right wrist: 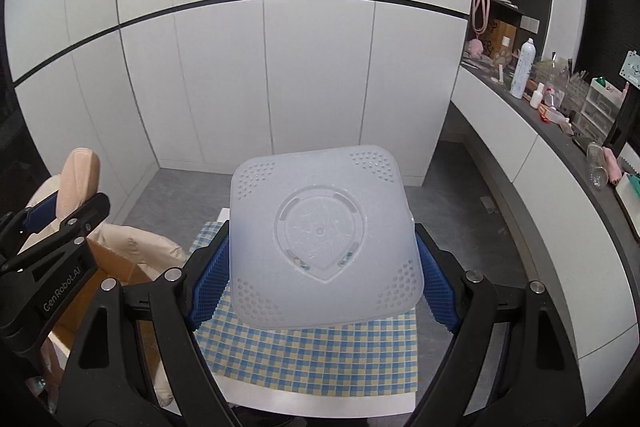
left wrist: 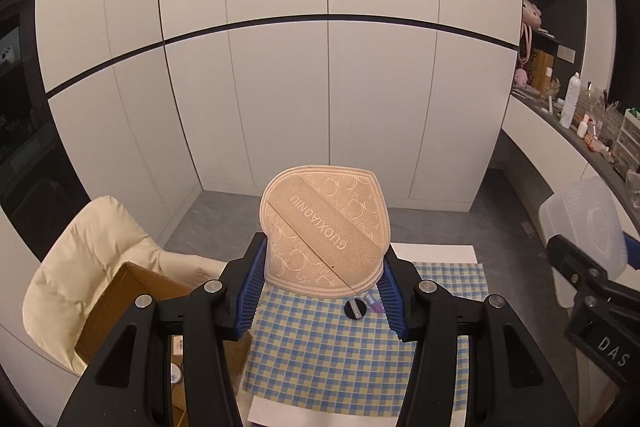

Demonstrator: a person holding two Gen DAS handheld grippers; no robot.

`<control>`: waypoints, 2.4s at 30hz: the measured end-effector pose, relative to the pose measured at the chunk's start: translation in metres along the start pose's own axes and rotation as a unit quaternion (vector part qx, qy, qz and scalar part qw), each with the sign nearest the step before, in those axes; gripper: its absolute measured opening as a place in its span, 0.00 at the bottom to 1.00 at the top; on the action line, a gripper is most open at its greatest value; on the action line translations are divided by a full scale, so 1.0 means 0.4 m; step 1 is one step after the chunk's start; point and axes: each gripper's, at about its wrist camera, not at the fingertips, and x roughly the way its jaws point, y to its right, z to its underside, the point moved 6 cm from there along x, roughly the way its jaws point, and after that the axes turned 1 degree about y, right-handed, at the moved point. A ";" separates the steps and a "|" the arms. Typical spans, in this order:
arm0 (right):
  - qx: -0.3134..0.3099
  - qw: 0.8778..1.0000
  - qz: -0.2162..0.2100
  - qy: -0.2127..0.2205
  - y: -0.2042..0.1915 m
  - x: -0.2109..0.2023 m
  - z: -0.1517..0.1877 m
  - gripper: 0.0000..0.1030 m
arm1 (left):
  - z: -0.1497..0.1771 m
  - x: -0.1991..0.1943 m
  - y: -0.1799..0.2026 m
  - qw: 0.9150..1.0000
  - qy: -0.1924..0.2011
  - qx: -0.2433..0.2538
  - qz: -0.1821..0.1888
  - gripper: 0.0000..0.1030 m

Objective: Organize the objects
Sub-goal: 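Lift the puff with the left tool while the right tool lifts the plastic box, then carry the puff with the left tool while the right tool carries the box to the cardboard box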

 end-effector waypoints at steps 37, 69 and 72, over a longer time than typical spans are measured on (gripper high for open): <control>0.025 1.000 -0.003 -0.005 0.040 -0.145 0.192 0.82 | 0.157 -0.166 0.018 0.999 -0.004 0.046 -0.011 0.50; 0.017 0.994 -0.040 -0.097 0.008 -0.190 0.576 0.82 | 0.434 -0.222 0.000 0.996 -0.057 0.062 0.019 0.51; 0.009 0.993 -0.041 -0.107 0.003 -0.184 0.613 0.82 | 0.479 -0.206 -0.010 0.995 -0.074 0.063 0.025 0.51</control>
